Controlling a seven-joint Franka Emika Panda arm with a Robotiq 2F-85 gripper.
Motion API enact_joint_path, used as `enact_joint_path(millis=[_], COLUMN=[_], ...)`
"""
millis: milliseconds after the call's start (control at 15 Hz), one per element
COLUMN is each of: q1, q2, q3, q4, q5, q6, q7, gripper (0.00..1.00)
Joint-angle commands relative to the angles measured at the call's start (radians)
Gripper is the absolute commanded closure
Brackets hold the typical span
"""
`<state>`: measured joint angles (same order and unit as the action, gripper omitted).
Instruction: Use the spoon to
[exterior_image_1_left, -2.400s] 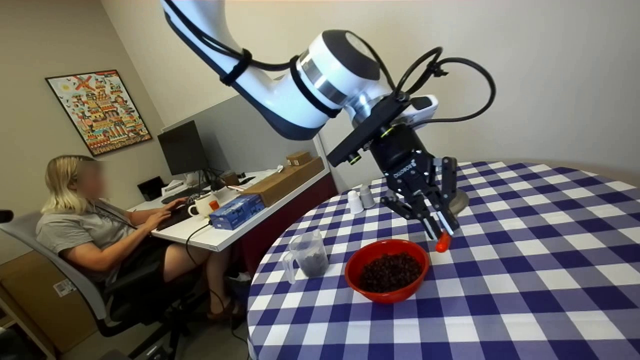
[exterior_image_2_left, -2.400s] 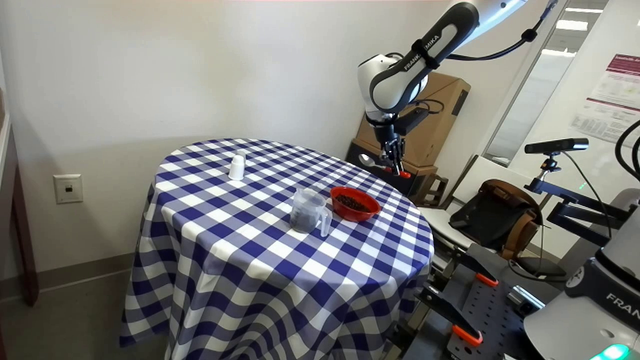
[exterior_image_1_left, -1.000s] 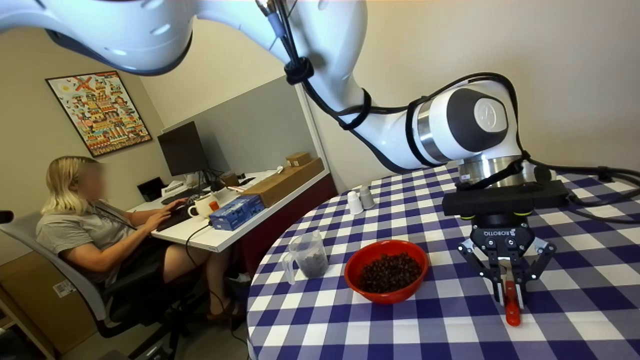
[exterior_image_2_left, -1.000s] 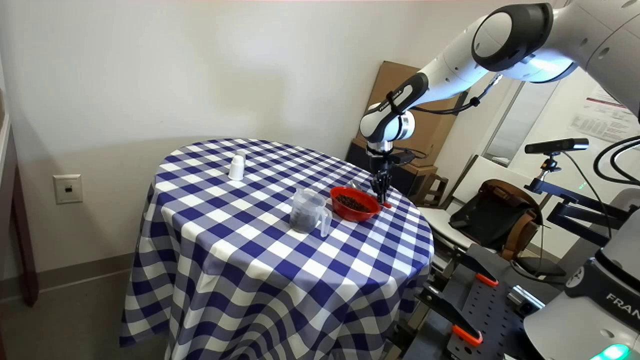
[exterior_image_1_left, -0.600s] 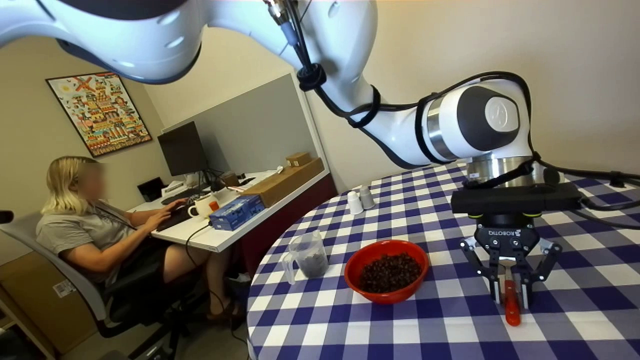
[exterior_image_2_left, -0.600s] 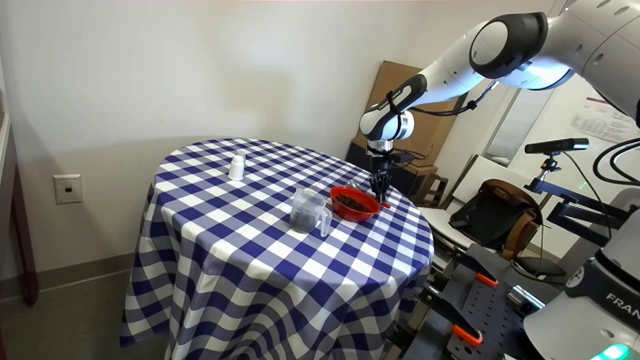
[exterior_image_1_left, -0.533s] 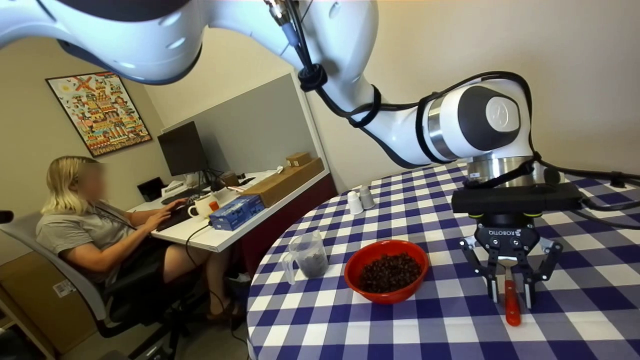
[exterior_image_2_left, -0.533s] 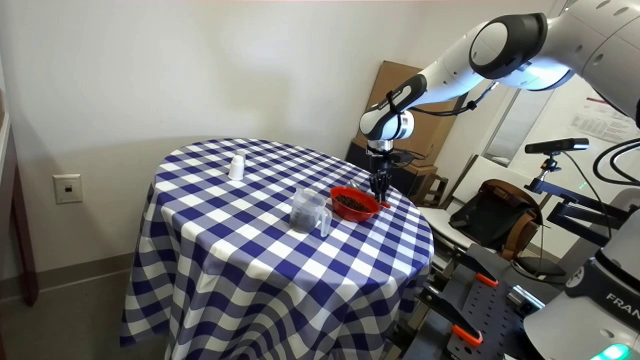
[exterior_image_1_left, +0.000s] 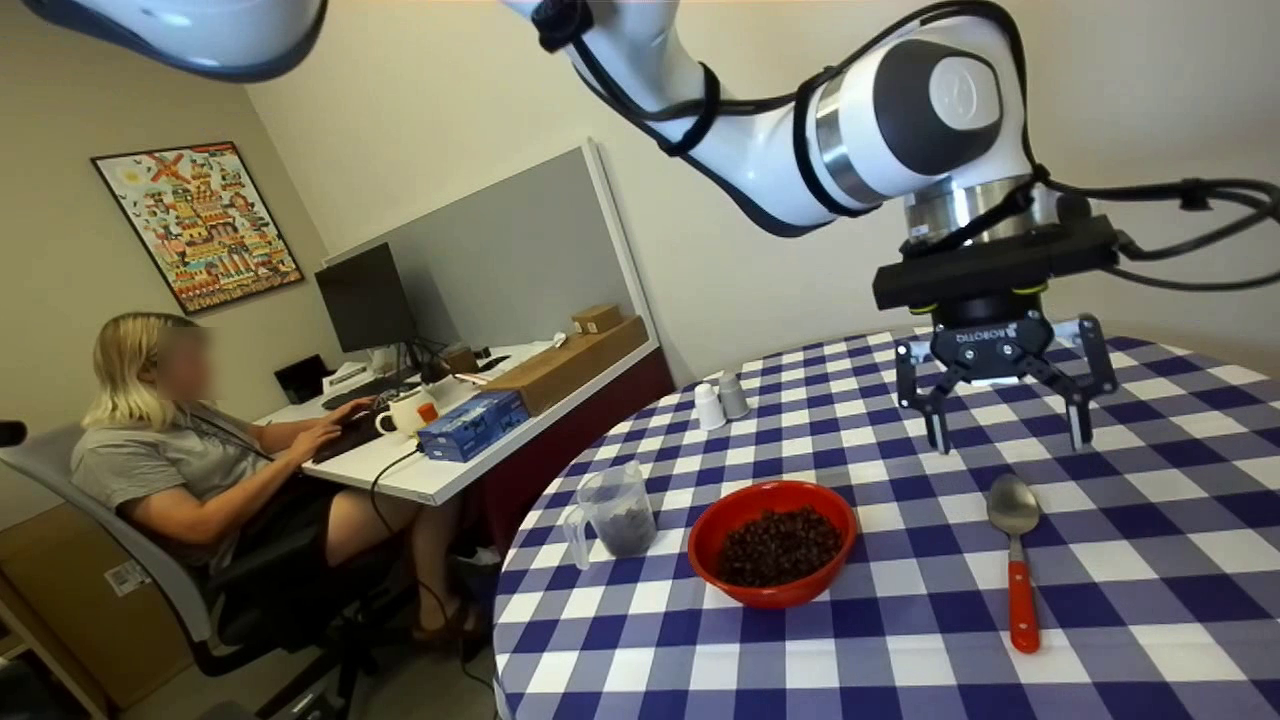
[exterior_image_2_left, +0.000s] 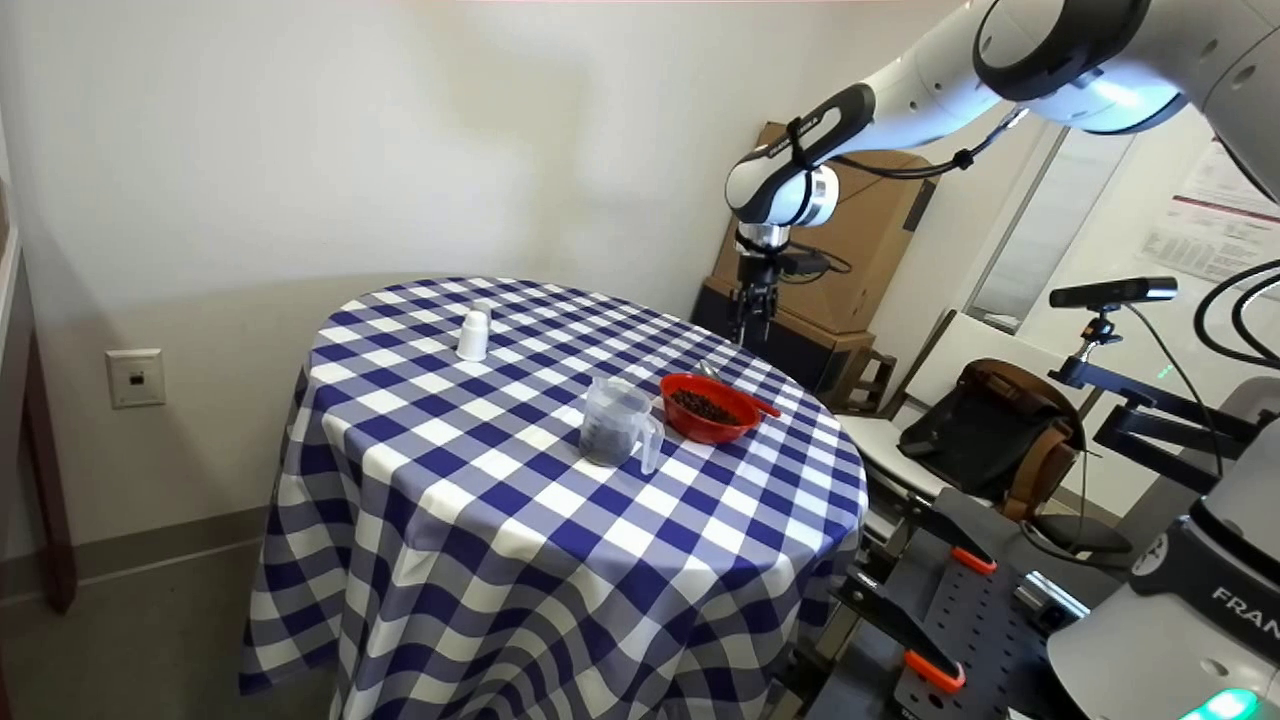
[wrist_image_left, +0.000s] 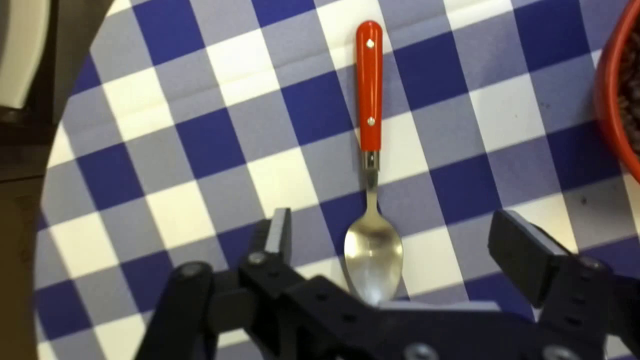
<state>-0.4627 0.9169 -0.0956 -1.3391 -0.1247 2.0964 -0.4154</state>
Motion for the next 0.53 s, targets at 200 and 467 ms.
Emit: enact_joint_path(millis=[200,467], q1=[0.140,0.194], q2=[-0.316,-0.457], q3=[-0.024,0.022], q4=[-0.369,-0.562], q5=[-0.027,0.016], q6=[0.203,0.205], q7=[0.129,0.110], gripper=[0.00,0.00])
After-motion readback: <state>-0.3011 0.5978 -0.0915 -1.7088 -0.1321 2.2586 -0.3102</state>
